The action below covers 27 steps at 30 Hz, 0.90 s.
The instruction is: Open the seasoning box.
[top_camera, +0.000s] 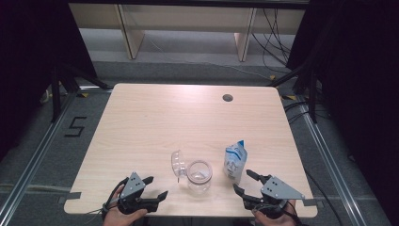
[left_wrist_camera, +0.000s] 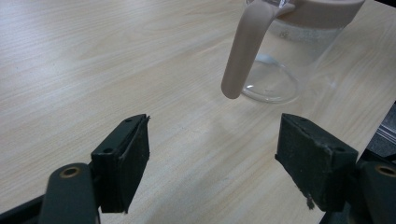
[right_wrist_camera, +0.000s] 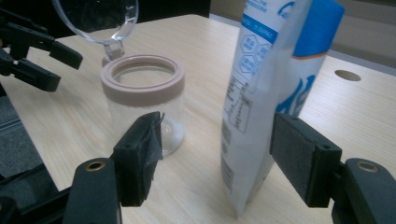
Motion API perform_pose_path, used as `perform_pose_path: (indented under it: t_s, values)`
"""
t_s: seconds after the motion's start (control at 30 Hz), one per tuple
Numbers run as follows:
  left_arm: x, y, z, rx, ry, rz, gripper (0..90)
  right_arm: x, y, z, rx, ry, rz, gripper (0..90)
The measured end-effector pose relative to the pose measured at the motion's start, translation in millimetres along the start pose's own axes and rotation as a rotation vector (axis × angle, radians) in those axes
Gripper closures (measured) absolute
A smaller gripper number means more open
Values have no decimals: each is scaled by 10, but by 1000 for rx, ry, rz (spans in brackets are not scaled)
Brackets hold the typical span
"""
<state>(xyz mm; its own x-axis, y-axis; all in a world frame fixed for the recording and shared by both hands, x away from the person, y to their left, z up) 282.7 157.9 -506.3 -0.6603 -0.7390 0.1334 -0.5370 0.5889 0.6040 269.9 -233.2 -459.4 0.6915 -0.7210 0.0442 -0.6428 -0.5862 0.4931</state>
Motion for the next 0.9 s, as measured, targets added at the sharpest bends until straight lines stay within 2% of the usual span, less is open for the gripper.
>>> perform_pose_path:
  t_s: [0.07, 0.1, 0.13, 0.2, 0.3, 0.33, 0.37, 0.43, 0.47, 0.53, 0.57, 0.6, 0.67, 0.77, 0.8, 0.87, 0.9]
  values:
    - [2, 2, -1, -1, 0, -2, 251, 30, -9, 12, 4, -2, 30, 329]
    - [3, 0, -1, 0, 0, -2, 250, 32, -19, 19, 4, -18, 20, 329]
    - [3, -1, -1, 0, -1, -2, 251, 38, -18, 29, -5, -31, 37, 327]
    - [3, -3, 0, 1, 2, -3, 250, 74, -30, 37, -13, -11, 32, 317]
    - [-2, -7, -1, 5, 2, 2, 250, 83, -51, 57, -26, -54, 43, 301]
    - [-6, -5, -2, 4, -4, -1, 250, 105, -61, 59, -23, -43, 55, 299]
    - [-10, -3, -4, 3, -13, -1, 250, 110, -73, 59, -36, -55, 41, 298]
    - [-4, -8, -1, 5, 0, 2, 249, 141, -97, 60, -20, -30, 58, 299]
    - [-3, -9, 0, 6, 3, 2, 249, 136, -98, 66, -42, -61, 55, 299]
    - [-9, -2, -3, -4, -6, -1, 249, 146, -121, 68, -41, -76, 55, 291]
    - [-14, -1, -6, -3, -14, -1, 249, 164, -135, 67, -39, -63, 58, 284]
    - [-14, -1, -7, -1, -16, -1, 249, 163, -135, 68, -47, -82, 62, 281]
    - [-2, -6, -4, 1, 3, 1, 249, 182, -166, 70, -42, -70, 61, 278]
    - [-2, -1, -5, -3, -3, -8, 249, 190, -204, 64, -41, -71, 68, 257]
    - [-5, -7, -4, -2, 3, 2, 248, 198, -225, 56, -33, -56, 68, 243]
    - [-9, -4, -5, -1, -4, 0, 248, 194, -239, 50, -46, -71, 73, 236]
    - [-14, -1, -6, -1, -15, -3, 248, 204, -255, 48, -44, -54, 77, 236]
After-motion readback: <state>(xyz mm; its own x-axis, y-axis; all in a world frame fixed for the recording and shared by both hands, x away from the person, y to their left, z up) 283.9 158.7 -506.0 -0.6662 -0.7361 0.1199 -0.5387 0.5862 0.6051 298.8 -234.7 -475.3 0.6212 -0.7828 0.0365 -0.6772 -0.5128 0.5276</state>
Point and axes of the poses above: each handheld gripper's, and its own axes: y roughly backward along the jaws, z roughly out of its underside, x roughly to its right, the point moved 1 cm from there along -y, roughly forward along the jaws, and after that the axes turned 7 degrees about -x, right-handed, at the moved point
